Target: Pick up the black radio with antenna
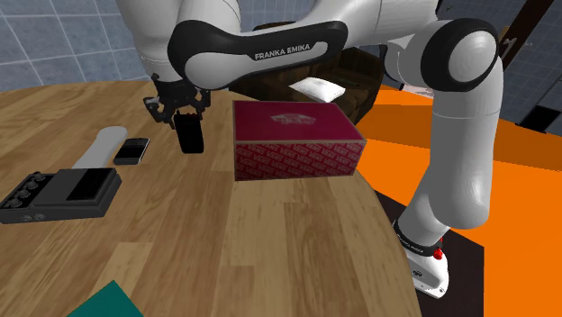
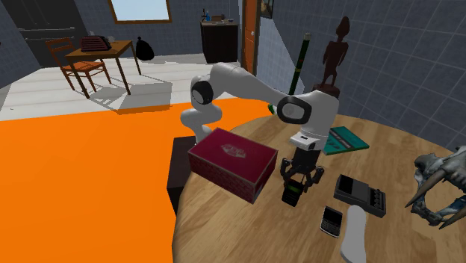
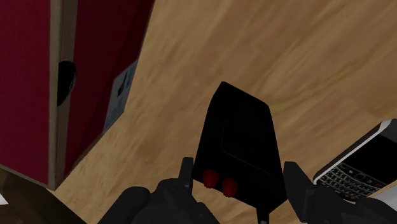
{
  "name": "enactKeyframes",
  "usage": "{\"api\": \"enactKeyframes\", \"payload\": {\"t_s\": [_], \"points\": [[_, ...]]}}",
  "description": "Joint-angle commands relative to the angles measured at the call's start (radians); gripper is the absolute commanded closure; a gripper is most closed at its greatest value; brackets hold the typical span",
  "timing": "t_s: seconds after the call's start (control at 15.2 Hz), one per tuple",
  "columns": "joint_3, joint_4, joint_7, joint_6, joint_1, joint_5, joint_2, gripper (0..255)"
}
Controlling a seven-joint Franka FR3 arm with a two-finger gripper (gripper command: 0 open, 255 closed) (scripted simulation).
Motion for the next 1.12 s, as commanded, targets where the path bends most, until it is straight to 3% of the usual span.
{"api": "enactKeyframes", "payload": {"t_s": [0.0, 1.06], "points": [[0.000, 0.012, -0.005, -0.011, 0.002, 0.001, 0.000, 255], [0.000, 0.259, -0.081, -0.204, 0.062, -0.009, 0.040, 255]]}}
